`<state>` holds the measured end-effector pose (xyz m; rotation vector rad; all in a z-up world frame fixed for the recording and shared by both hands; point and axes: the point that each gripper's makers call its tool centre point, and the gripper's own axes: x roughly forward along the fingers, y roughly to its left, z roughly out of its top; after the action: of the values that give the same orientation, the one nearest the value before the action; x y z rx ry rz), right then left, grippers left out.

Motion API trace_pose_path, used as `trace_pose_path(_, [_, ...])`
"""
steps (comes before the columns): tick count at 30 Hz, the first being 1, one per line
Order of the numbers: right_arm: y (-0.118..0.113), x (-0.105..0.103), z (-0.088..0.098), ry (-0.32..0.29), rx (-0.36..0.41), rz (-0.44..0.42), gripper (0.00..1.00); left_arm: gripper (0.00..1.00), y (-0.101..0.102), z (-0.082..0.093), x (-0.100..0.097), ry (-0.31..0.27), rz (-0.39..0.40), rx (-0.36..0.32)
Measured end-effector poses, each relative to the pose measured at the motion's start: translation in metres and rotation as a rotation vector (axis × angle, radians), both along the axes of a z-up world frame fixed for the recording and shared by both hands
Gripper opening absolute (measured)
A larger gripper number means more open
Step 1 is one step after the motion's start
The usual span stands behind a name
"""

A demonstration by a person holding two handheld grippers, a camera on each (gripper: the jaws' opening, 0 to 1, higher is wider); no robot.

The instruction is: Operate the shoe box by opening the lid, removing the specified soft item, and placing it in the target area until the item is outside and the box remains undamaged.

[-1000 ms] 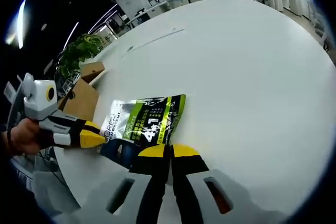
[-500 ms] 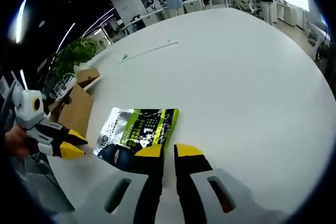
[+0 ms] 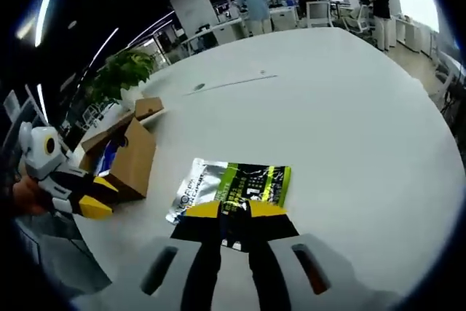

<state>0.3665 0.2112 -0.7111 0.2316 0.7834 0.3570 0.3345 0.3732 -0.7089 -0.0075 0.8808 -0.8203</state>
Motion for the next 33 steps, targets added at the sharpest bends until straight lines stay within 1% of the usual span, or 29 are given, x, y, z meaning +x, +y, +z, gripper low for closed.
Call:
trace_pose_path(2, [0.007, -0.002, 0.003, -0.001, 0.005, 0.002, 0.13, 0.26, 0.011, 0.005, -0.002, -0.016, 0.0, -0.002])
trace_pose_path(4, [0.018, -0.004, 0.006, 0.0, 0.011, 0.014, 0.17, 0.27, 0.021, 0.01, -0.003, -0.031, 0.004, -0.008])
trace_pose_path(5, [0.022, -0.006, 0.007, 0.0, 0.01, 0.026, 0.2, 0.29, 0.025, 0.012, -0.003, -0.038, 0.004, -0.014])
trace_pose_path(6, [0.031, -0.008, 0.008, -0.003, 0.006, 0.054, 0.21, 0.3, 0.031, 0.016, -0.004, -0.045, 0.01, -0.022])
trace_pose_path(8, [0.043, -0.01, 0.01, -0.008, 0.0, 0.076, 0.23, 0.31, 0.042, 0.021, -0.005, -0.065, 0.012, -0.019])
trace_pose_path(9, [0.047, -0.011, 0.012, -0.012, 0.002, 0.081, 0.24, 0.31, 0.047, 0.023, -0.005, -0.084, 0.006, -0.003])
trace_pose_path(10, [0.054, -0.011, 0.014, -0.016, 0.009, 0.084, 0.24, 0.31, 0.058, 0.024, -0.005, -0.119, -0.009, 0.045])
trace_pose_path(12, [0.066, -0.012, 0.017, -0.021, 0.016, 0.091, 0.26, 0.31, 0.075, 0.027, -0.005, -0.168, -0.02, 0.103])
trace_pose_path(13, [0.07, -0.012, 0.018, -0.023, 0.016, 0.098, 0.26, 0.31, 0.078, 0.029, -0.006, -0.176, -0.023, 0.102])
trace_pose_path(14, [0.078, -0.012, 0.018, -0.023, 0.015, 0.115, 0.26, 0.32, 0.083, 0.031, -0.009, -0.171, -0.023, 0.096])
trace_pose_path(17, [0.094, -0.014, 0.019, -0.026, 0.002, 0.161, 0.27, 0.34, 0.095, 0.035, -0.012, -0.186, -0.027, 0.099])
trace_pose_path(19, [0.105, -0.012, 0.021, -0.033, 0.003, 0.184, 0.27, 0.34, 0.106, 0.034, -0.014, -0.194, -0.027, 0.124])
trace_pose_path(22, [0.113, -0.007, 0.022, -0.04, 0.023, 0.195, 0.28, 0.35, 0.117, 0.039, -0.016, -0.203, -0.014, 0.115])
trace_pose_path(24, [0.121, -0.005, 0.022, -0.041, 0.034, 0.196, 0.28, 0.35, 0.126, 0.041, -0.016, -0.206, 0.008, 0.112])
trace_pose_path(29, [0.14, 0.0, 0.025, -0.047, 0.026, 0.237, 0.27, 0.35, 0.152, 0.047, -0.018, -0.219, 0.057, 0.106])
trace_pose_path(31, [0.15, 0.005, 0.028, -0.051, 0.031, 0.248, 0.27, 0.35, 0.164, 0.05, -0.021, -0.221, 0.084, 0.114])
trace_pose_path(33, [0.16, 0.008, 0.031, -0.054, 0.036, 0.257, 0.26, 0.36, 0.176, 0.051, -0.022, -0.219, 0.121, 0.108])
